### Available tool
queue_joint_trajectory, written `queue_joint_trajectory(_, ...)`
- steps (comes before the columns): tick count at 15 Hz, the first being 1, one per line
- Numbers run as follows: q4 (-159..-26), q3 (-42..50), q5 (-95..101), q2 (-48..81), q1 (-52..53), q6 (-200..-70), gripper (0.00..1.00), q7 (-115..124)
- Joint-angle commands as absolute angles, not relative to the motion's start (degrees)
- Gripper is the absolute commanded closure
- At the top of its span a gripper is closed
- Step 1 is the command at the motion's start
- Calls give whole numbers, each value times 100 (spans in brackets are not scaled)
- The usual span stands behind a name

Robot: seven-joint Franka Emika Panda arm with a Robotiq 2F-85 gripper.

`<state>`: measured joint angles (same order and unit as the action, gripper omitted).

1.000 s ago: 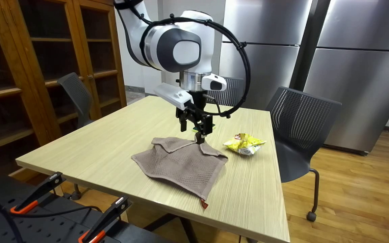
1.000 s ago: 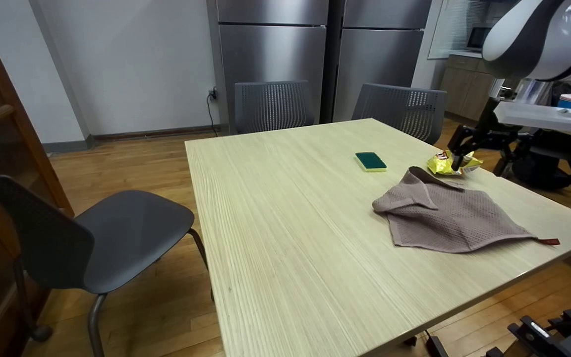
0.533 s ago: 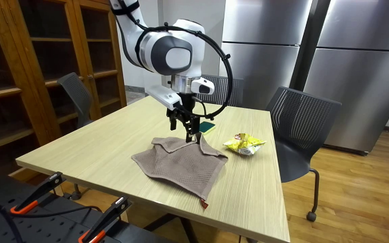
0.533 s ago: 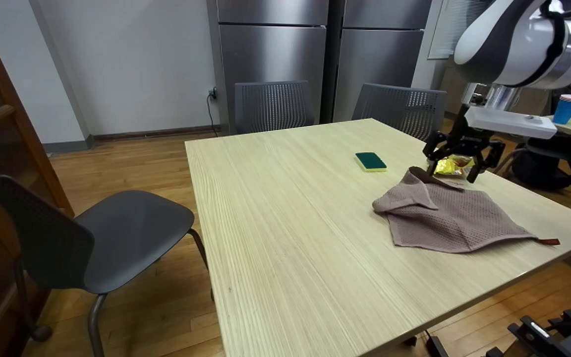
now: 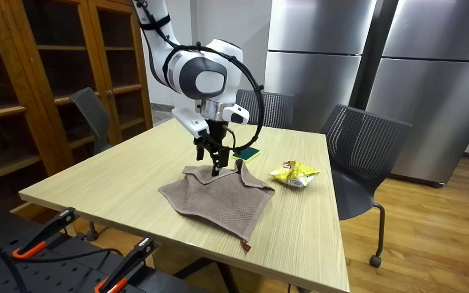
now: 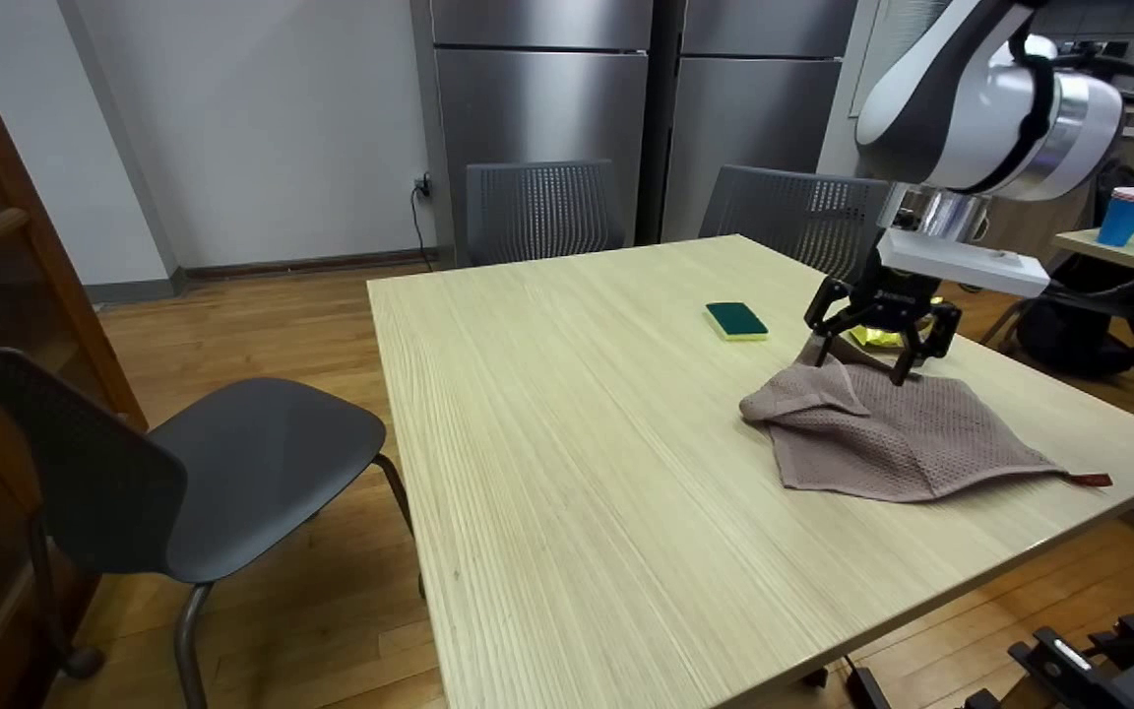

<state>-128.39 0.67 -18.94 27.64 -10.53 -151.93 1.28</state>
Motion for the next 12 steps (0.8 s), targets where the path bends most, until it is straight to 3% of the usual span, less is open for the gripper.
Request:
queue_joint_trajectory(1, -12518, -40, -2126, 2992, -1102, -14936, 0, 303)
queue_joint_trajectory(12, -12213, -40, -2238, 3352, -1074, -14821, 0, 597)
